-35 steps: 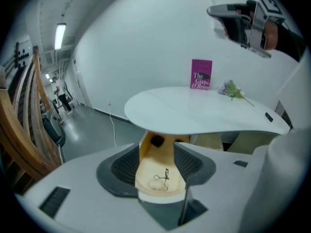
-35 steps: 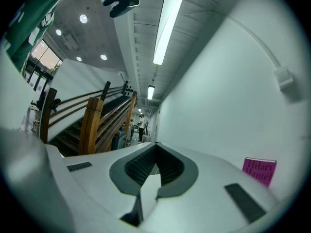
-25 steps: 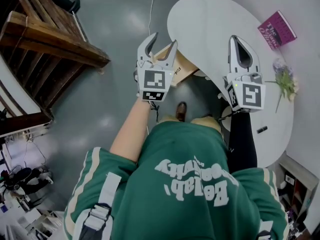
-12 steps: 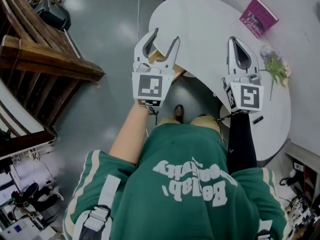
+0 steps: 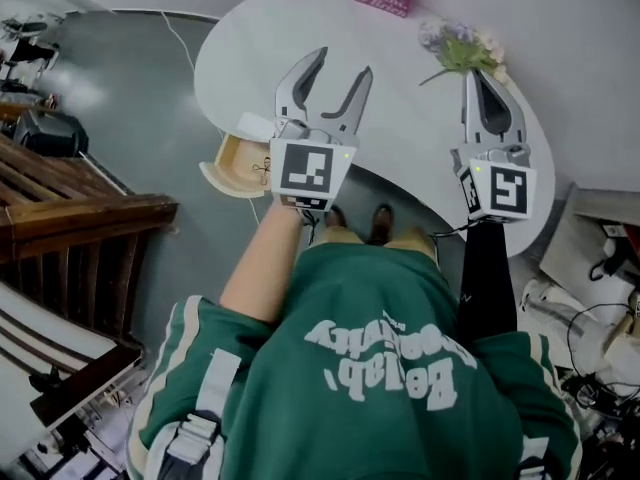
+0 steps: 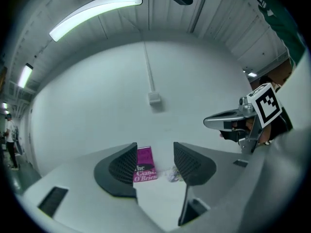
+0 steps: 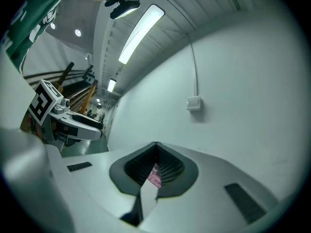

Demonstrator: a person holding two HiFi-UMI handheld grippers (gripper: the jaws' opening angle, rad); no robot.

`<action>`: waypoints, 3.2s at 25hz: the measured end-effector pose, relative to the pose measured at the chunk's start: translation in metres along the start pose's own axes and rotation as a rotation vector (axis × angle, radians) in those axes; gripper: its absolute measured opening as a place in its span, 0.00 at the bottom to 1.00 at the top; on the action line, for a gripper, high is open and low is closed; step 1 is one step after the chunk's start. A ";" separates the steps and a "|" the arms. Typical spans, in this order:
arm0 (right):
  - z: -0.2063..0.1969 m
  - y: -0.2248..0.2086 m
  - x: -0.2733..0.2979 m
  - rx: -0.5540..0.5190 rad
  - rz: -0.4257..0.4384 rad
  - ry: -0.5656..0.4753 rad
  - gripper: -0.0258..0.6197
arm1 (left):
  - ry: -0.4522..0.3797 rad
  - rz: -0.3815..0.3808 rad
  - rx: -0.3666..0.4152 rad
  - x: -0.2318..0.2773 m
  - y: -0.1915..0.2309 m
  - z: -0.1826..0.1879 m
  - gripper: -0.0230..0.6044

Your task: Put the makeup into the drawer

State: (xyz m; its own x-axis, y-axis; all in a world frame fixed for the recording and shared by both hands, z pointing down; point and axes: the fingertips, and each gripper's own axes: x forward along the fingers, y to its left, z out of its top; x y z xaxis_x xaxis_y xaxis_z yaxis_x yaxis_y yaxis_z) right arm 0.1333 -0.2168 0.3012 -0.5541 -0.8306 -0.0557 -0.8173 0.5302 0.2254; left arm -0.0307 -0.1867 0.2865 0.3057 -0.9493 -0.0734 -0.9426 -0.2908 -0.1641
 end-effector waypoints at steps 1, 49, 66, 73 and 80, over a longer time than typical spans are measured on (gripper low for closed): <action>-0.004 -0.019 -0.014 -0.002 -0.043 0.008 0.05 | -0.009 -0.042 -0.005 0.013 -0.019 0.002 0.41; -0.079 -0.214 -0.227 0.012 -0.513 0.182 0.05 | 0.751 -0.745 0.031 0.033 -0.395 -0.302 0.21; -0.053 -0.213 -0.189 0.006 -0.442 0.089 0.05 | 0.237 -0.540 0.100 0.127 -0.306 -0.102 0.21; -0.038 -0.201 -0.166 -0.003 -0.396 0.051 0.05 | 0.050 -0.411 0.066 0.129 -0.251 -0.011 0.21; -0.029 -0.184 -0.151 -0.013 -0.354 0.030 0.05 | 0.034 -0.359 0.065 0.116 -0.227 -0.003 0.21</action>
State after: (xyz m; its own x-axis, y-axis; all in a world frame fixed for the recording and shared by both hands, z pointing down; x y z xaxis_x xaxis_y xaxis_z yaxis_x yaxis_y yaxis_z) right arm 0.3715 -0.1938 0.2965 -0.2314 -0.9673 -0.1037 -0.9558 0.2062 0.2094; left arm 0.2182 -0.2315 0.3182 0.6098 -0.7919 0.0323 -0.7653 -0.5990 -0.2355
